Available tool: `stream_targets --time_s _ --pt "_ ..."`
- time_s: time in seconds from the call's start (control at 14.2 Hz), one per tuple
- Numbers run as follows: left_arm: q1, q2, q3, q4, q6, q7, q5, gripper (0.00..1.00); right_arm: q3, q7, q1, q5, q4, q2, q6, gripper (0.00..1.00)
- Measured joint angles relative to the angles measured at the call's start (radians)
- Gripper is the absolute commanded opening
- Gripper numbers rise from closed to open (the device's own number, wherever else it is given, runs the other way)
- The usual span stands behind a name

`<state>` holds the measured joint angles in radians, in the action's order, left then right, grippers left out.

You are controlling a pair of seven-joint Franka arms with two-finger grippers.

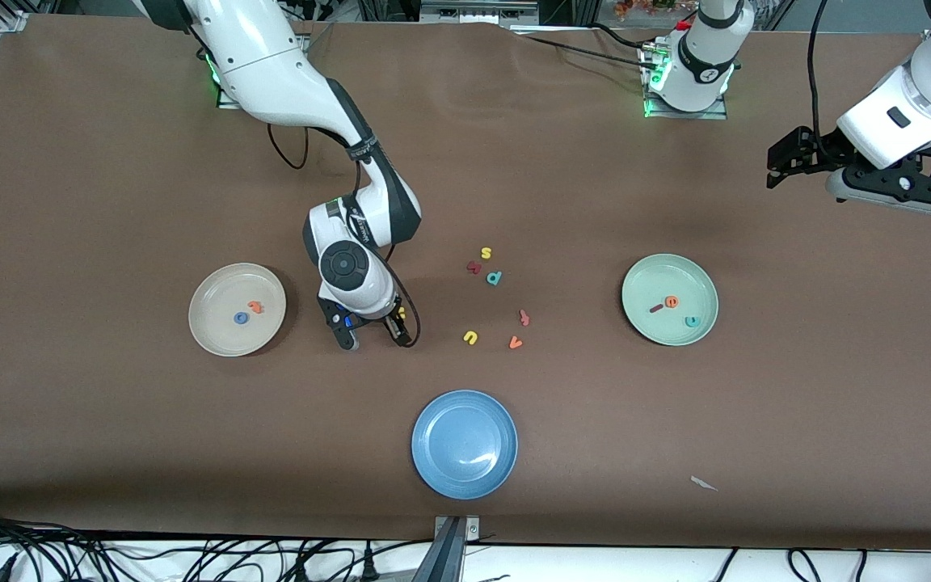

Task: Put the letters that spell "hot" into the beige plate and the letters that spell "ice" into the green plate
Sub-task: 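Lower the right gripper and grasp the yellow n, then carry the yellow n to the beige plate with the right gripper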

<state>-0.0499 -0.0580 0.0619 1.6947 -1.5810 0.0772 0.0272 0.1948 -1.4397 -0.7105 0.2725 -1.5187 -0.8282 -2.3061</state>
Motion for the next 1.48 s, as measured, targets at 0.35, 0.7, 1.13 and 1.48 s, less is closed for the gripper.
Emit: stream_targets --time_s 0.35,0.7,1.13,1.48 --pt "0.000 0.000 0.000 -0.003 0.002 0.000 0.000 1.00 -0.003 -0.002 -0.013 0.000 0.000 -0.002 0.000 0.73" --pt "0.000 0.000 0.001 -0.004 0.003 0.000 0.000 1.00 -0.002 0.004 -0.016 0.000 0.008 -0.002 -0.004 0.58" --pt "0.000 0.000 0.002 -0.004 0.003 0.000 0.000 1.00 -0.002 0.043 -0.016 0.000 0.012 -0.002 -0.004 0.53" --pt "0.000 0.000 0.002 -0.004 0.003 0.000 0.000 1.00 0.001 0.078 -0.015 0.000 0.012 -0.002 -0.002 0.50"
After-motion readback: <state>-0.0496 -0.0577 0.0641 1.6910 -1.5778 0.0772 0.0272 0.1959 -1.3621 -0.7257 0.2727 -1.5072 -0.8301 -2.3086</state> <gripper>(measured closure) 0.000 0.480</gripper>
